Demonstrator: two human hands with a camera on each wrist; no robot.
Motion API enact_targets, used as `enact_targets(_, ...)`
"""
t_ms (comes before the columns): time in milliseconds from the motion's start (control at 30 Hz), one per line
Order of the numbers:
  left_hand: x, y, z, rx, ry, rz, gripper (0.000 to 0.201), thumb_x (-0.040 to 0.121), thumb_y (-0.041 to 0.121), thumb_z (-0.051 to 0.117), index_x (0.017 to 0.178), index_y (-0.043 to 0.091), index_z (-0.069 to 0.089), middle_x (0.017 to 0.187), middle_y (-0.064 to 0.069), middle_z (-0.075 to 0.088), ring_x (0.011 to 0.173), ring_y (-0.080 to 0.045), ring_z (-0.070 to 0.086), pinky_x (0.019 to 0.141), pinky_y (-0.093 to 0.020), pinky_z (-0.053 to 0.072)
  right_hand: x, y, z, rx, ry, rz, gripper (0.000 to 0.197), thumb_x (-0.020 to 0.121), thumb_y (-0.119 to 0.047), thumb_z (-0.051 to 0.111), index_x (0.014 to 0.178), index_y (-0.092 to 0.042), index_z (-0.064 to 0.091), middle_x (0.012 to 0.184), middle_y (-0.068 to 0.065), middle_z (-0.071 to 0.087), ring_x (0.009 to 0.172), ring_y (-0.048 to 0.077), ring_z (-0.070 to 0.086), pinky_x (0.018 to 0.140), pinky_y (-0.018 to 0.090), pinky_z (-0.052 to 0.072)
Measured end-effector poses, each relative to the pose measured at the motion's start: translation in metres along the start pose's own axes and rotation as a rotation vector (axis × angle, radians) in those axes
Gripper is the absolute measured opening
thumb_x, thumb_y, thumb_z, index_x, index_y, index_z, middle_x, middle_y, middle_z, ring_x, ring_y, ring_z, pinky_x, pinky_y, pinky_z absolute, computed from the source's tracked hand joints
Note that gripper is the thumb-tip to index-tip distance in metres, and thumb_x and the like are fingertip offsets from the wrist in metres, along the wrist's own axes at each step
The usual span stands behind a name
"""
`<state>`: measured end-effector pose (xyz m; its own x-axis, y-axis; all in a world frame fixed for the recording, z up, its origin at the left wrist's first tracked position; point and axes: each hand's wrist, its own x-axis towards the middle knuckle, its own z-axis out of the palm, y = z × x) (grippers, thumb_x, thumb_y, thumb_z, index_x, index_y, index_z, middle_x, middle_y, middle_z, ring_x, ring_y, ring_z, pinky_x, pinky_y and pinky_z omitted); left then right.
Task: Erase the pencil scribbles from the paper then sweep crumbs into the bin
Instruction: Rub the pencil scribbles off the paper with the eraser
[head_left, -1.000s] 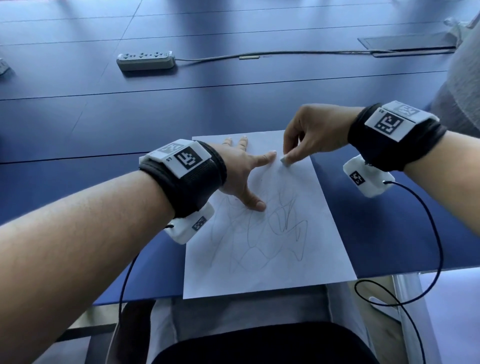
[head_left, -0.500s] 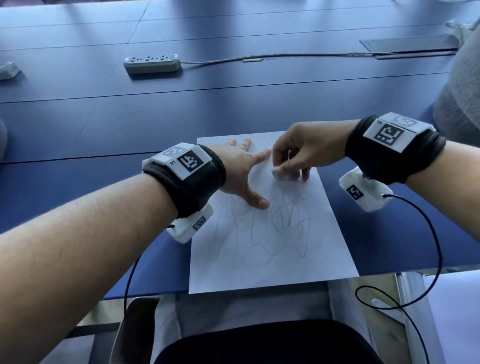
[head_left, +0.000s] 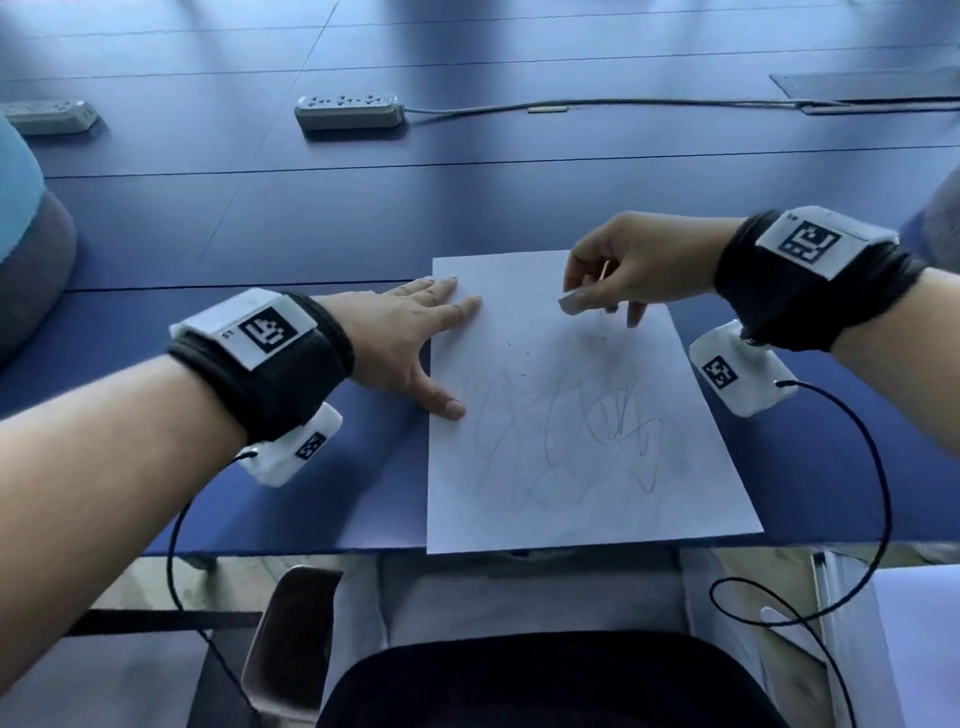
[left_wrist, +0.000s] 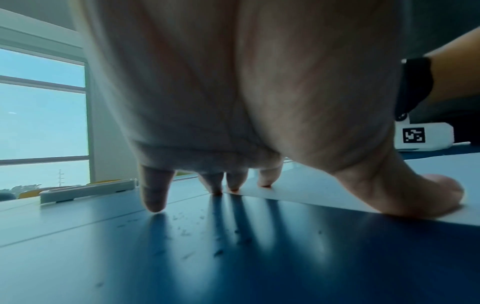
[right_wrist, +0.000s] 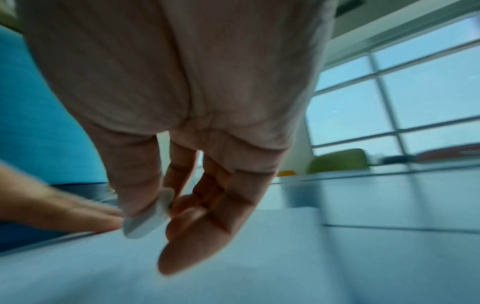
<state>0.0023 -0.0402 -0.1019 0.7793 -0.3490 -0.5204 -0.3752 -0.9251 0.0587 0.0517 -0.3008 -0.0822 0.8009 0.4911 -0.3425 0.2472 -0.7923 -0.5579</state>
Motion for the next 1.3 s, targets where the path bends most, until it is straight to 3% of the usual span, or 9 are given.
enact_targets(100,0.006,0.000,0.001,-0.002,0.019,0.035,0.135,0.051,0.088,0.054,0.157,0.032,-0.008,0.165,0.009,-0.014,0.150,-0.006,-0.013,0.123,-0.047,0.010,0.003,-0.041,0.022,-0.130,-0.002,-0.155,0.017,0.084,-0.038,0.074,0.087,-0.020,0.074,0.080,0.000,0.070,0.065,0.019,0.064,0.059,0.030,0.059)
enact_targets(267,0.007,-0.001,0.004,-0.012,0.023,0.080,0.132,0.055,0.086,0.066,0.156,0.039,-0.005,0.163,0.017,-0.017,0.149,-0.003,-0.014,0.120,-0.052,0.004,0.019,-0.072,0.047,-0.330,0.063,-0.279,0.011,0.080,-0.033,0.075,0.080,-0.021,0.076,0.076,-0.004,0.070,0.066,0.012,0.058,0.071,0.030,0.055)
enact_targets(367,0.007,-0.001,0.005,-0.016,0.025,0.076,0.129,0.056,0.085,0.066,0.157,0.037,0.002,0.164,0.015,-0.015,0.149,-0.004,-0.015,0.119,-0.053,0.003,0.015,-0.077,0.055,-0.339,-0.060,-0.322,0.010,0.079,-0.032,0.076,0.080,-0.022,0.077,0.066,-0.010,0.064,0.061,0.004,0.056,0.064,0.026,0.050)
enact_targets(567,0.009,-0.002,0.005,-0.019,0.029,0.076,0.135,0.054,0.087,0.065,0.156,0.037,-0.006,0.164,0.015,-0.016,0.149,-0.004,-0.015,0.120,-0.054,0.003,0.022,-0.074,0.042,-0.274,0.042,-0.275,0.011,0.076,-0.034,0.078,0.068,-0.028,0.073,0.068,-0.008,0.067,0.060,0.007,0.057,0.066,0.031,0.055)
enact_targets(700,0.010,-0.003,0.005,-0.025,0.000,0.085,0.140,0.046,0.092,0.063,0.156,0.037,-0.004,0.164,0.014,-0.018,0.148,-0.004,-0.019,0.120,-0.054,0.000,0.012,-0.079,0.056,-0.312,-0.144,-0.313,0.012,0.079,-0.035,0.077,0.075,-0.024,0.075,0.068,-0.008,0.065,0.055,0.000,0.051,0.052,0.009,0.039)
enact_targets(867,0.008,0.000,0.004,-0.014,-0.017,0.074,0.145,0.046,0.089,0.068,0.154,0.039,-0.015,0.162,0.015,-0.022,0.147,-0.004,-0.021,0.120,-0.053,-0.003,0.020,-0.075,0.046,-0.291,0.035,-0.281,0.012,0.078,-0.032,0.077,0.068,-0.029,0.071,0.072,-0.007,0.069,0.056,0.004,0.055,0.063,0.023,0.048)
enact_targets(1033,0.008,0.000,0.004,0.010,-0.042,0.053,0.146,0.044,0.091,0.064,0.156,0.036,-0.011,0.162,0.012,-0.024,0.147,-0.005,-0.023,0.121,-0.053,-0.002,0.010,-0.081,0.058,-0.318,-0.171,-0.314,0.010,0.079,-0.034,0.076,0.075,-0.026,0.074,0.069,-0.009,0.066,0.054,-0.003,0.052,0.053,0.010,0.039)
enact_targets(1167,0.010,0.001,0.003,-0.008,-0.034,0.052,0.153,0.036,0.095,0.061,0.154,0.037,-0.016,0.162,0.015,-0.023,0.148,-0.004,-0.020,0.120,-0.054,0.000,0.020,-0.072,0.042,-0.336,0.015,-0.273,0.013,0.078,-0.035,0.076,0.069,-0.026,0.072,0.074,-0.004,0.071,0.051,0.000,0.052,0.055,0.019,0.042)
enact_targets(1300,0.010,0.000,0.003,0.004,-0.046,0.038,0.154,0.037,0.094,0.062,0.155,0.032,-0.016,0.162,0.014,-0.024,0.147,-0.004,-0.022,0.121,-0.054,0.000,0.013,-0.074,0.048,-0.340,-0.184,-0.273,0.015,0.077,-0.039,0.078,0.074,-0.024,0.075,0.065,-0.011,0.066,0.054,-0.001,0.052,0.052,0.009,0.039)
